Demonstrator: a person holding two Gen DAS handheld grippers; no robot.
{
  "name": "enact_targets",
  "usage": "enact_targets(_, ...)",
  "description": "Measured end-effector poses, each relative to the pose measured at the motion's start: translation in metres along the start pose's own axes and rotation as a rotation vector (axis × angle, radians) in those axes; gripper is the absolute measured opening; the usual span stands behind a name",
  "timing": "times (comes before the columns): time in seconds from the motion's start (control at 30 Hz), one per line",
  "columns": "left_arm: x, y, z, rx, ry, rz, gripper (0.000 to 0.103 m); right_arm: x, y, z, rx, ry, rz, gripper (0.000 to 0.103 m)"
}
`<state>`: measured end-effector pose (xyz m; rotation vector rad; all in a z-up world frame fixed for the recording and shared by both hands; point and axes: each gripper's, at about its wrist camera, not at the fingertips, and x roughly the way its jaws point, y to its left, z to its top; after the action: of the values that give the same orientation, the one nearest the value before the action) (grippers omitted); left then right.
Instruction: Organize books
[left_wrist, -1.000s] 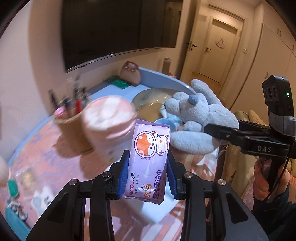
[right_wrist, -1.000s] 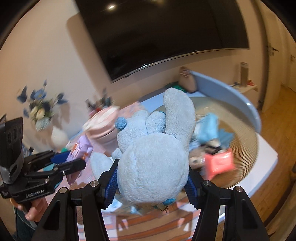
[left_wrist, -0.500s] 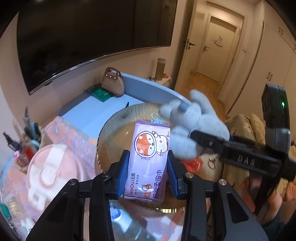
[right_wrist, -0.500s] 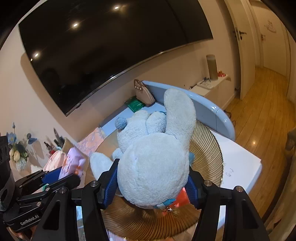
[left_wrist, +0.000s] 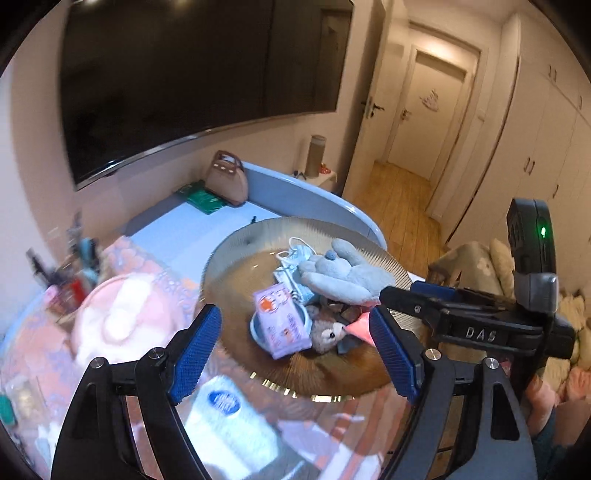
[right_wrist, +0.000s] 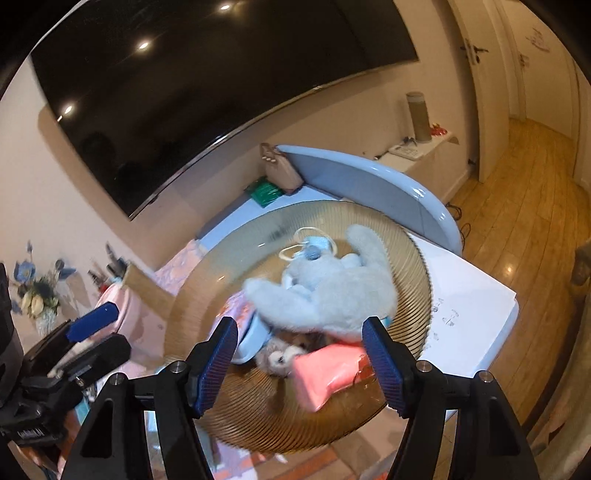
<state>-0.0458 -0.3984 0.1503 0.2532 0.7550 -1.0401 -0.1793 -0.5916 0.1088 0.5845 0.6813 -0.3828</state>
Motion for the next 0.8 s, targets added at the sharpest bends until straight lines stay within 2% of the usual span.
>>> enact_targets(0.1,-0.026,0.018,-0.011,-0.057,-0.026,-0.013,0.081,-0.009,0.026,-0.009,-0.075,0.002,-0.003,0.069)
enact_targets(0.23,-0.065,0.044,-0.031,-0.124,-0.070,0.013,0.081,-0.018,0.063,-0.022,-0.164,0.014,0.017,0.069)
enact_targets(0.4,-0.119,0.077,-0.065,-0.202,-0.132,0.076,0.081,-0.027,0.120,-0.045,-0.290,0.025,0.063,0.070)
enact_targets(0.53,-0.167,0.106,-0.101,-0.256,-0.166,0.118,0.081,-0.030,0.172,-0.065,-0.394,0.039,0.127,0.077)
enact_targets(0.57,-0.176,0.110,-0.109,-0.264,-0.176,0.139,0.081,-0.030,0.187,-0.071,-0.422,0.042,0.147,0.080)
enact_targets(0.7,-0.218,0.139,-0.154,-0.334,-0.220,0.266,0.081,-0.025,0.243,-0.103,-0.555,0.063,0.209,0.080)
enact_targets(0.8,-0.236,0.166,-0.192,-0.424,-0.209,0.347,0.081,-0.014,0.283,-0.133,-0.649,0.081,0.266,0.081)
